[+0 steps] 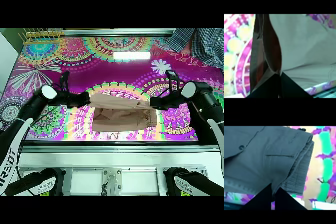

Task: Fold the clothes and pants, and hang the long-sleeved shirts on hangers.

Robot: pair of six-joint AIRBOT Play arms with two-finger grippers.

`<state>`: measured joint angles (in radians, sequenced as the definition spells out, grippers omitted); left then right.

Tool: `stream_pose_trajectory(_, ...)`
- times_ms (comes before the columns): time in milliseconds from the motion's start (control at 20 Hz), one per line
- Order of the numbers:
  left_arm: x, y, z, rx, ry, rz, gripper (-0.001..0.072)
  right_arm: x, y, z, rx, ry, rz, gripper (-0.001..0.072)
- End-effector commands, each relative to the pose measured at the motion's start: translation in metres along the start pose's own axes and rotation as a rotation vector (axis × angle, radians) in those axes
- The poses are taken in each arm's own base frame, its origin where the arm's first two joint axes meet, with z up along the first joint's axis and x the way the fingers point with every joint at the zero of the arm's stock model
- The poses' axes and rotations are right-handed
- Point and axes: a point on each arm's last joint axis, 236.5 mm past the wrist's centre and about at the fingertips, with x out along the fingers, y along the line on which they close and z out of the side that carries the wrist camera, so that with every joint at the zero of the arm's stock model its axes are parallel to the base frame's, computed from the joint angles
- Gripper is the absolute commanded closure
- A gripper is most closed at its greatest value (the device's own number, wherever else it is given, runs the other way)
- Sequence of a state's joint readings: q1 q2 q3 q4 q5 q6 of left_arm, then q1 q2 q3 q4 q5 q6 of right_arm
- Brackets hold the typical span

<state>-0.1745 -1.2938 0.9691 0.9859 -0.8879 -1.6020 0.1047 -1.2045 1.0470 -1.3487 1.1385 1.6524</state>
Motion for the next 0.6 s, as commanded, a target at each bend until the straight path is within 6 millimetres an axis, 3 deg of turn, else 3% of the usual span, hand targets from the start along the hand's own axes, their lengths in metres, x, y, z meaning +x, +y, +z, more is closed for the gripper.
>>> stream_pose_trajectory(0, 0.03, 0.02, -0.052, 0.012, 0.066, 0.05, 0.0702, 0.032, -0.017, -0.043, 0.032, 0.089, -0.038, 0.0701)
stream_pose_trajectory(250, 0.052, 0.04, -0.084, 0.005, 0.078, 0.089, 0.0702, 0.067, -0.032, -0.075, 0.066, 0.114, -0.054, 0.07)
stream_pose_trajectory(550, 0.055, 0.046, -0.091, 0.003, 0.08, 0.101, 0.0702, 0.075, -0.034, -0.086, 0.082, 0.131, -0.051, 0.0692)
